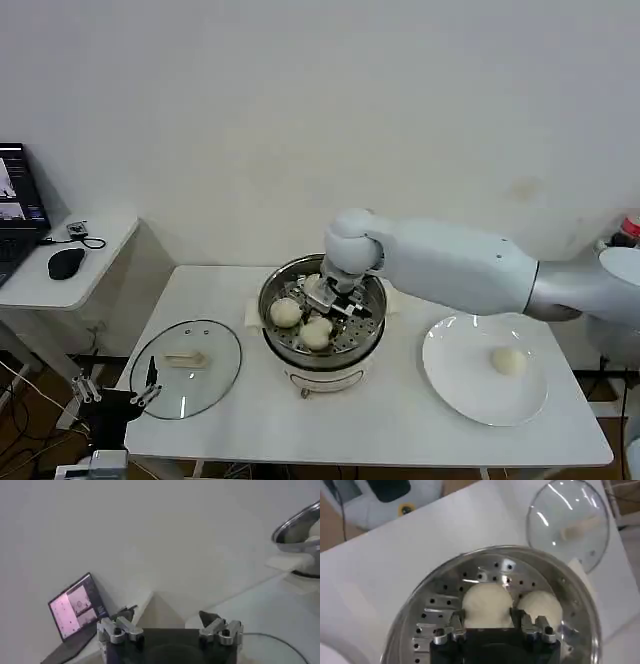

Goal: Take steamed baozi put them in steamer then cover it.

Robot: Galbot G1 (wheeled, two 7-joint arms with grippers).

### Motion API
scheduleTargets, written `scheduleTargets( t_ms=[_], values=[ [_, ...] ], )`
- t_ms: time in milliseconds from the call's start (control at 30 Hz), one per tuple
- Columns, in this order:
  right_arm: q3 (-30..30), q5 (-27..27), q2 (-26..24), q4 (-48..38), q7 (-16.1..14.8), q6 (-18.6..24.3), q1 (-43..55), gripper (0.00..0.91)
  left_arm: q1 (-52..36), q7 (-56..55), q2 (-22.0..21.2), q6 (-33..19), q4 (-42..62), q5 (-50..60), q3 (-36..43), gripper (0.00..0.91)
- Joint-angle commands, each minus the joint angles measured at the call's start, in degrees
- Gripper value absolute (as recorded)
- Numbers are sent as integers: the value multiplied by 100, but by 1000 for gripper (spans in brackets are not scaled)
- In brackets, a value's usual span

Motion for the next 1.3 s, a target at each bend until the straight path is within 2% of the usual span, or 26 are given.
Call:
scheduleTargets(
  t_ms=[33, 67, 133, 167, 467, 567, 633, 733, 833, 1033, 1133, 1233, 1300],
  values=[
    [-97, -69, -22, 56, -103, 171, -27, 625, -4, -2, 10, 0, 11, 4, 5, 907],
    [-94, -70, -23, 51, -24, 184, -27, 635, -4, 0, 20, 1, 13, 5, 6, 907],
    [-72, -63, -31, 42, -2, 200, -29, 887, -6, 0, 29, 2, 15, 4, 2, 907],
    [-58, -35, -35, 35, 33, 209, -32, 907, -7, 0, 31, 3, 14, 4, -1, 907],
    [244, 171, -270, 7, 153, 114, 135, 907, -29, 3, 42, 7, 34, 1, 4, 907],
    [430, 654, -486, -16, 297, -243, 252, 907, -49, 7, 70, 9, 57, -7, 7, 907],
    [589, 778, -654, -53, 366, -404, 299, 907, -59, 10, 101, 11, 72, -18, 0, 907],
    [845, 916, -1090, -170, 502, -745, 417, 907, -66, 16, 168, 18, 83, -40, 7, 907],
    [891, 882, -1555, -226, 466, -809, 560, 907, -103, 27, 226, 33, 83, -79, 22, 907],
    [862, 415, -3033, 45, 499, -1307, 484, 907, -180, 42, 320, 53, 93, -144, 54, 907],
    [860, 50, -3786, 187, 497, -1355, 218, 907, -214, 48, 377, 51, 125, -145, 108, 907],
    [902, -88, -4194, 297, 507, -1329, -22, 907, -274, 52, 400, 51, 172, -144, 175, 907],
    [1191, -176, -4370, 338, 520, -1316, -381, 907, -313, 52, 383, 50, 208, -141, 215, 907]
  ],
)
